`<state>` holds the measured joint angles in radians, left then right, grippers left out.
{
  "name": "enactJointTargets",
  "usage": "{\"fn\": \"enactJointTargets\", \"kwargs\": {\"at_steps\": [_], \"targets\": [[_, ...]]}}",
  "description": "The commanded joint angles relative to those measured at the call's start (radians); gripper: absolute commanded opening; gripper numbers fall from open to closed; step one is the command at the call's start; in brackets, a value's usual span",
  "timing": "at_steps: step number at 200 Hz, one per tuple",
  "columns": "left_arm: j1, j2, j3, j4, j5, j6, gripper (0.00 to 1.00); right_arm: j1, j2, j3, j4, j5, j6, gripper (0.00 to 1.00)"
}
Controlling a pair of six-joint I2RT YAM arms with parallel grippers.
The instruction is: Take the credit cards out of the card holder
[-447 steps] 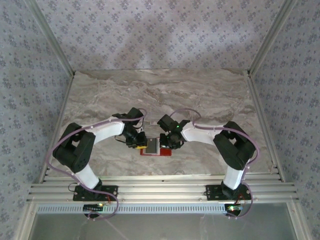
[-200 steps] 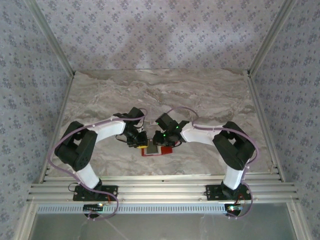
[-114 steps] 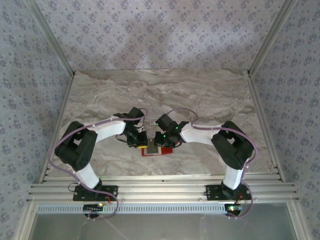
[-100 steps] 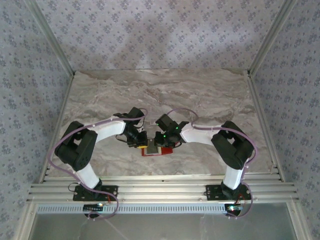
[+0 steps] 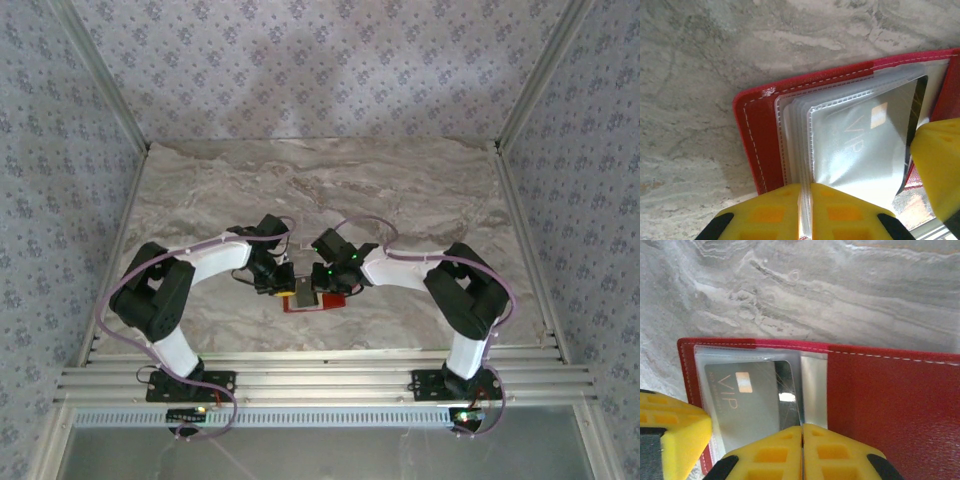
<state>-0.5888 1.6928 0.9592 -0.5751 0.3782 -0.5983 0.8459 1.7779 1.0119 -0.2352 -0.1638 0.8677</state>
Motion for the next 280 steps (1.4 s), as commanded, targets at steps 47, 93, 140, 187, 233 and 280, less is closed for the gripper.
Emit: {"fn": "enactJointTargets", "kwargs": {"at_steps": [47,93,140,187,233,280], "targets": [[0.002,0.024,0.022,-0.070,-0.033,0.011,0.15,-0.004,-0.065,-0.023,-0.068,0.060,0.009,0.08],[-0.002,-0.043,0.067,-0.096,-0.016,-0.001,0.18,-0.011,-0.097,-0.037,-0.008,0.001,0.013,0.22],[-0.046,-0.024,0.101,-0.070,0.035,-0.036,0.17,-0.037,-0.089,-0.067,0.056,-0.064,0.010,0.27],[-0.060,0.039,0.077,-0.054,0.011,-0.037,0.10,-0.056,-0.086,-0.100,0.101,-0.116,-0.037,0.34],[-0.061,0.091,0.051,-0.064,-0.046,-0.015,0.08,-0.068,-0.051,-0.119,0.146,-0.185,-0.059,0.33],[-0.061,0.105,0.045,-0.094,-0.083,0.002,0.07,-0.071,-0.012,-0.127,0.196,-0.233,-0.049,0.30]]}}
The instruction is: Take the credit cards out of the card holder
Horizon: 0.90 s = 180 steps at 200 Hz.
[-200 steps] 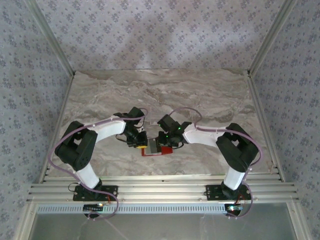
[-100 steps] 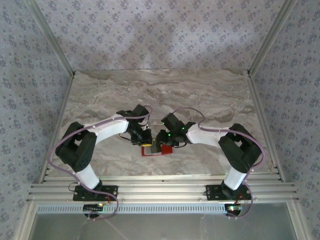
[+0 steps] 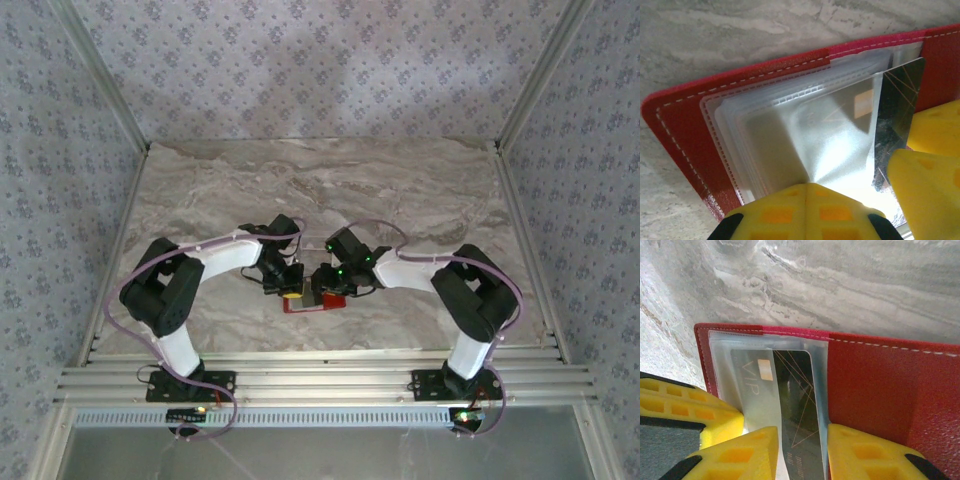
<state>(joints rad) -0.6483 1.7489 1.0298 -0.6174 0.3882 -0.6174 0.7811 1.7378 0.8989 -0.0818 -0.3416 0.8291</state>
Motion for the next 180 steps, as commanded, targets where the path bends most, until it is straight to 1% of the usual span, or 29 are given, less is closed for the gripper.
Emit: {"fn": "enactJointTargets", "kwargs": {"at_steps": [1,58,98,137,180], "targets": [[-0.002,0.049,-0.026,-0.053,-0.093,0.022,0.07,-0.006,0.028,-0.015,0.045,-0.056,-0.009,0.30],[-0.002,0.060,-0.030,-0.040,-0.083,0.015,0.07,-0.030,0.040,-0.091,0.235,-0.154,0.055,0.26],[-0.002,0.063,-0.033,-0.041,-0.086,0.018,0.06,-0.049,0.042,-0.147,0.355,-0.199,0.092,0.20],[-0.001,0.062,-0.034,-0.043,-0.087,0.018,0.06,-0.059,0.020,-0.180,0.385,-0.206,0.091,0.14],[-0.001,0.057,-0.033,-0.050,-0.094,0.018,0.06,-0.079,-0.060,-0.223,0.325,-0.143,0.071,0.09]]}}
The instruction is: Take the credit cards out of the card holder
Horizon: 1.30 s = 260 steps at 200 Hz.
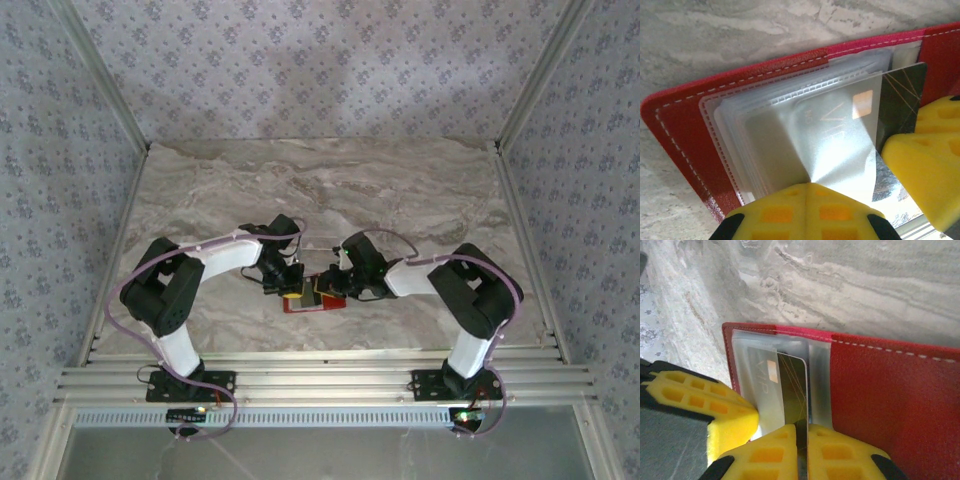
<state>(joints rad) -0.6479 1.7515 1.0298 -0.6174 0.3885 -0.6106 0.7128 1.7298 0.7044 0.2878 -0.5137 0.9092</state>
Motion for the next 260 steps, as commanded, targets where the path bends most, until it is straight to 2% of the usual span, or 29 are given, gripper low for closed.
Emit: {"fn": "enactJointTargets", "kwargs": {"at_steps": [1,68,127,171,208,235,260], "targets": [[-0.001,0.054,-0.033,-0.049,-0.094,0.011,0.06,-0.011,-0.055,-0.029,-0.048,0.030,-0.010,0.09],[-0.001,0.030,-0.027,-0.049,-0.084,0.015,0.10,0.012,-0.173,0.072,-0.419,0.203,-0.138,0.04],[-0.003,-0.059,0.007,-0.056,-0.067,0.012,0.19,0.028,-0.203,0.137,-0.486,0.210,-0.200,0.03],[0.015,-0.136,0.017,-0.107,-0.101,0.007,0.21,0.013,-0.202,0.236,-0.575,0.191,-0.272,0.02],[0.060,-0.198,-0.016,-0.109,-0.110,0.003,0.21,-0.012,-0.186,0.376,-0.708,0.167,-0.490,0.03],[0.115,-0.230,-0.059,-0.086,-0.078,0.001,0.22,-0.028,-0.143,0.505,-0.834,0.174,-0.756,0.00],[0.136,-0.237,-0.083,-0.072,-0.060,0.007,0.23,-0.062,-0.089,0.604,-0.904,0.112,-1.030,0.00]]}}
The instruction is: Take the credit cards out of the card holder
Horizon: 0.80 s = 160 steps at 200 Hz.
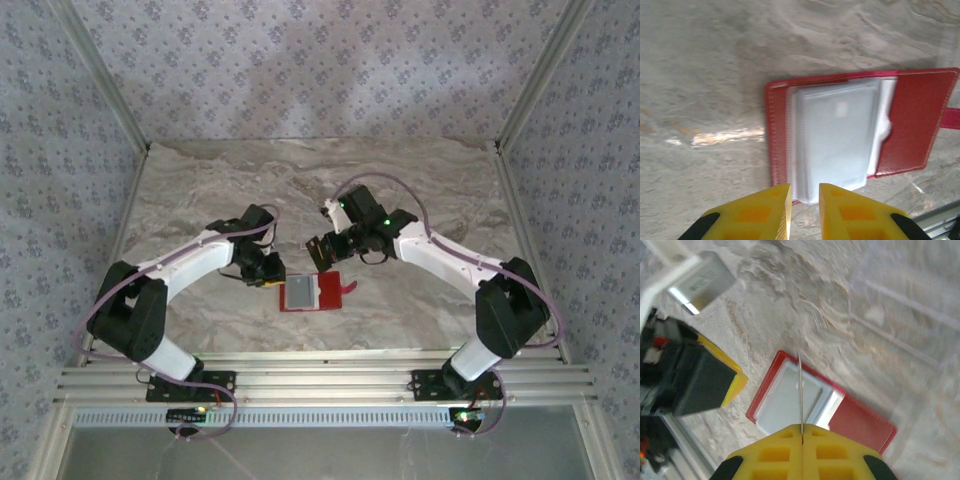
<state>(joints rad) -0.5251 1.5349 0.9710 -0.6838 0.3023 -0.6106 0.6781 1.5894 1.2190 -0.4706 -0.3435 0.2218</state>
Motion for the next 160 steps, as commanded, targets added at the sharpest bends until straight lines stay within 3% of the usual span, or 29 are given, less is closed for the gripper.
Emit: {"fn": "enactJointTargets", "kwargs": {"at_steps": [1,33,57,119,160], "targets": [[0.014,-0.020,-0.025,-0.006,0.026,0.008,0.23,-0.028,0.055,0.094,-0.151,-0.061,-0.353,0.00],[0.029,-0.011,-0.038,0.000,0.074,0.016,0.23,-0.041,0.136,0.256,-0.319,-0.066,-0.740,0.00],[0.037,-0.021,-0.059,0.034,0.088,0.012,0.23,-0.046,0.221,0.376,-0.415,0.000,-0.924,0.00],[0.071,-0.028,-0.073,0.030,0.087,0.024,0.23,-0.055,0.502,0.786,-0.675,0.104,-1.134,0.00],[0.110,-0.013,-0.072,0.034,0.093,0.037,0.23,-0.066,0.634,0.951,-0.741,0.157,-1.186,0.00]]}}
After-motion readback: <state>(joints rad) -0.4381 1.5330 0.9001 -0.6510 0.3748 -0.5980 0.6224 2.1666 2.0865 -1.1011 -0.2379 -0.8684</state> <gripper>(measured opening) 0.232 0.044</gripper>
